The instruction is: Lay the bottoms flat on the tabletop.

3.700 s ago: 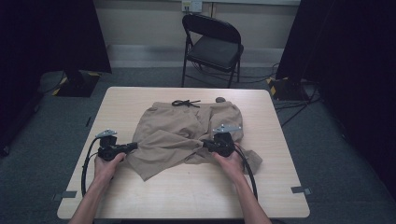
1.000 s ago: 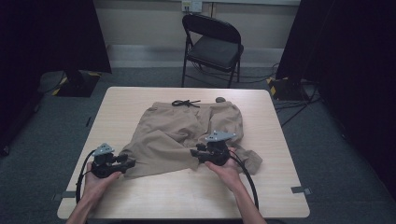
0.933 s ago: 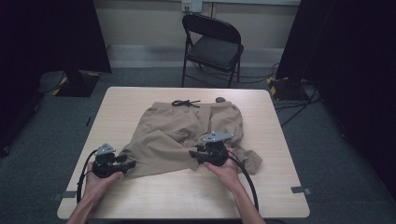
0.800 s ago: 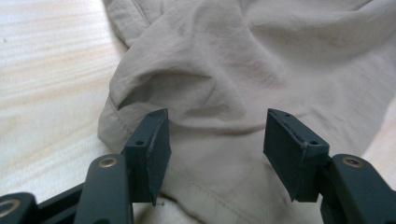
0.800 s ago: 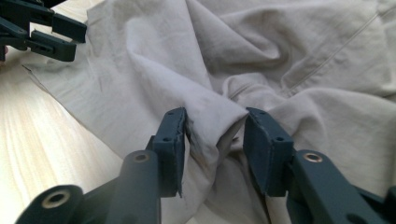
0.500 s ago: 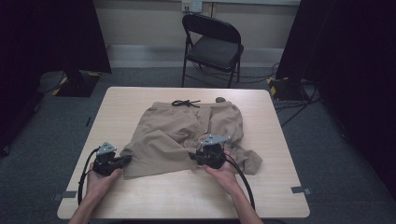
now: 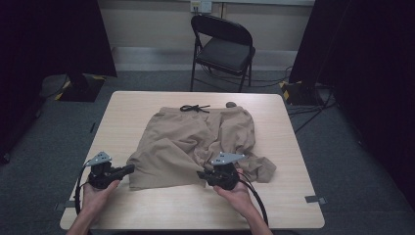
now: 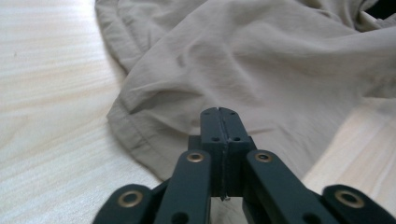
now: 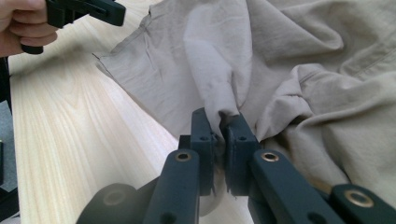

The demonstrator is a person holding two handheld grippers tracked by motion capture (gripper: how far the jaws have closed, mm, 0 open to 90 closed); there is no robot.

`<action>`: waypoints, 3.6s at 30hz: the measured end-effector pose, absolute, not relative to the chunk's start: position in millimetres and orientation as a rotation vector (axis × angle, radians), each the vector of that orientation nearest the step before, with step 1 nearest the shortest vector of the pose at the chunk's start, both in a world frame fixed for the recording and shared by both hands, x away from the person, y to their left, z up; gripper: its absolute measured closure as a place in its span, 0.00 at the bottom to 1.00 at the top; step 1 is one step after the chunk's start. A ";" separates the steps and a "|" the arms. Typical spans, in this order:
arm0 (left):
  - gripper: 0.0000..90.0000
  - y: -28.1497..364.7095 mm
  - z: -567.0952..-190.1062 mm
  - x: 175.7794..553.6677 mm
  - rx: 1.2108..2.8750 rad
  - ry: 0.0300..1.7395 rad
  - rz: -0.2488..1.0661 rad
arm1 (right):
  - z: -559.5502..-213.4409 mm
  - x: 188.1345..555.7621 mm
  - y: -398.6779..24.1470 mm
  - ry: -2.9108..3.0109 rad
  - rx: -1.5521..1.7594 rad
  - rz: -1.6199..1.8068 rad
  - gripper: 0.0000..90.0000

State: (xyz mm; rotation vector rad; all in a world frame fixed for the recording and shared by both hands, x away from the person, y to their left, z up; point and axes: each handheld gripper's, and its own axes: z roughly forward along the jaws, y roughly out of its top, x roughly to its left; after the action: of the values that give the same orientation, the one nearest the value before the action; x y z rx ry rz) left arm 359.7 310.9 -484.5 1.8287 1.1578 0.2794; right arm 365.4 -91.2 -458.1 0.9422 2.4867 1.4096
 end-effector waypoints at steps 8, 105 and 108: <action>0.47 303.2 -493.1 381.1 1.853 1.229 0.293 | -463.0 371.3 -92.5 2.486 0.969 1.399 0.95; 1.00 314.7 -498.8 330.6 2.004 1.102 0.318 | -468.0 386.8 -52.8 2.491 0.964 1.455 1.00; 1.00 318.1 -497.4 330.0 2.017 1.109 0.310 | -467.2 397.1 -55.0 2.472 0.994 1.457 1.00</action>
State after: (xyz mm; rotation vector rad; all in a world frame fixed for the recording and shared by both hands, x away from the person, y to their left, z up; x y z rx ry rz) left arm 330.0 318.1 -497.4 2.0172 1.1089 0.3097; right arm 397.1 -55.0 -467.2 0.9942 2.4720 1.4574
